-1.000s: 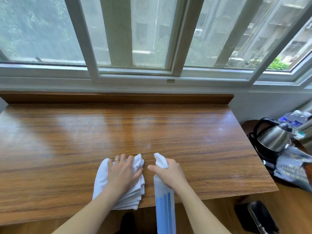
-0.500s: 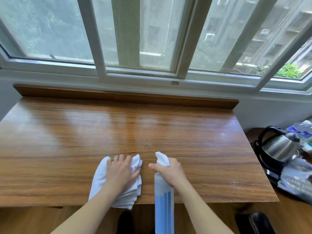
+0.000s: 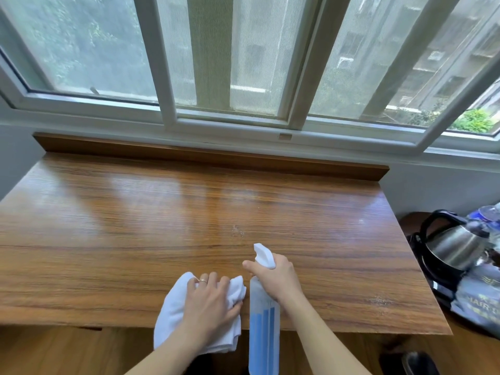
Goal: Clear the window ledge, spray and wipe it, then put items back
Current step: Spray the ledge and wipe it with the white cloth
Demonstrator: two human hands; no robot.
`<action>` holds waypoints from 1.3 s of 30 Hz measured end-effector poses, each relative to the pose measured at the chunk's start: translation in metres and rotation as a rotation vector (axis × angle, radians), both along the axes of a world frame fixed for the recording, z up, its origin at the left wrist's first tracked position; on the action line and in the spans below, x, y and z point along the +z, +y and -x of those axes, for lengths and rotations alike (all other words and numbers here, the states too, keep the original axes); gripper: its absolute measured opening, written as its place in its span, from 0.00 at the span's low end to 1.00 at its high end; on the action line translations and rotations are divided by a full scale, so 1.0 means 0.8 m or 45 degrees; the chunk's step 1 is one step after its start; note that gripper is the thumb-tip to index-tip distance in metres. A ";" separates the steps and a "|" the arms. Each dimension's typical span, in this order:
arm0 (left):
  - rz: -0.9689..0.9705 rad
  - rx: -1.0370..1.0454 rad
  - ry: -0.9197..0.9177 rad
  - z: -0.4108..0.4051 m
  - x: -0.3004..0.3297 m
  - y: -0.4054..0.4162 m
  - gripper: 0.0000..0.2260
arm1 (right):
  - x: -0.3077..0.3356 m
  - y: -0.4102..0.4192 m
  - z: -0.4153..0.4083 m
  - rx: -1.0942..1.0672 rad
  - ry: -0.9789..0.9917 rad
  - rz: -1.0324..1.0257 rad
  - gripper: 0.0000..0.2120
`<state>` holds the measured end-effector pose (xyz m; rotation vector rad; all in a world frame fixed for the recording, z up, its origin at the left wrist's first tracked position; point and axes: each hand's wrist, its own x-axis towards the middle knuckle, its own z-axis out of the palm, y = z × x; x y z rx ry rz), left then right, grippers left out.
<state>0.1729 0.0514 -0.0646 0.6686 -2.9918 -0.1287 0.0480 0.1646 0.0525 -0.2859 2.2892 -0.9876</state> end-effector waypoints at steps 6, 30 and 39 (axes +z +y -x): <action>0.013 -0.028 0.050 0.014 0.003 -0.003 0.18 | 0.000 -0.005 0.006 0.010 -0.022 0.026 0.22; -0.003 0.022 -0.041 0.128 0.015 -0.051 0.27 | 0.015 -0.004 0.040 0.017 0.017 0.057 0.20; -0.050 -0.079 0.095 0.068 -0.002 -0.020 0.25 | 0.015 -0.011 0.041 0.009 0.016 0.058 0.17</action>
